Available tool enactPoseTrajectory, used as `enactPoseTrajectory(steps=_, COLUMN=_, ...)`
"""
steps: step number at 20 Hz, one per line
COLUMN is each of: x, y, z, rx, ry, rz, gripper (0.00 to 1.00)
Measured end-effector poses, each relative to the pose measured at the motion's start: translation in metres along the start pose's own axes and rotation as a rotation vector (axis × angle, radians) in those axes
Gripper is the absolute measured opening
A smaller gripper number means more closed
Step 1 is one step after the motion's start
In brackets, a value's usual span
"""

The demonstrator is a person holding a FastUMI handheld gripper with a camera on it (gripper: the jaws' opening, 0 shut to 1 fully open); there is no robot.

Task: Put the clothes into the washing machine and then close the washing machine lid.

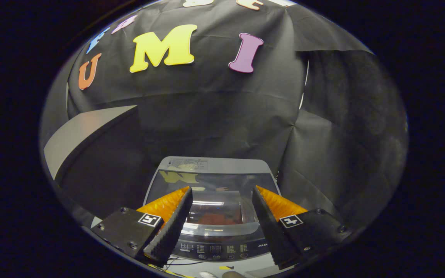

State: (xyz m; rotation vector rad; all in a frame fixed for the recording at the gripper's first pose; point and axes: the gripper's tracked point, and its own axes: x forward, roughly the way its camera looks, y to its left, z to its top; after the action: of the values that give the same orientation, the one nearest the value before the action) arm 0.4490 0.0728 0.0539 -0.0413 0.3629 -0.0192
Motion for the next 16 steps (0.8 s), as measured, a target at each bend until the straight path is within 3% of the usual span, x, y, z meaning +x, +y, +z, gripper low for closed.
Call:
enactPoseTrajectory(steps=9, x=-0.079, y=0.002, z=-0.021, rx=0.032, ry=-0.053, rz=-0.025, gripper=0.96)
enactPoseTrajectory(steps=16, x=-0.188, y=-0.002, z=-0.031, rx=0.093, ry=-0.17, rz=-0.023, gripper=0.97)
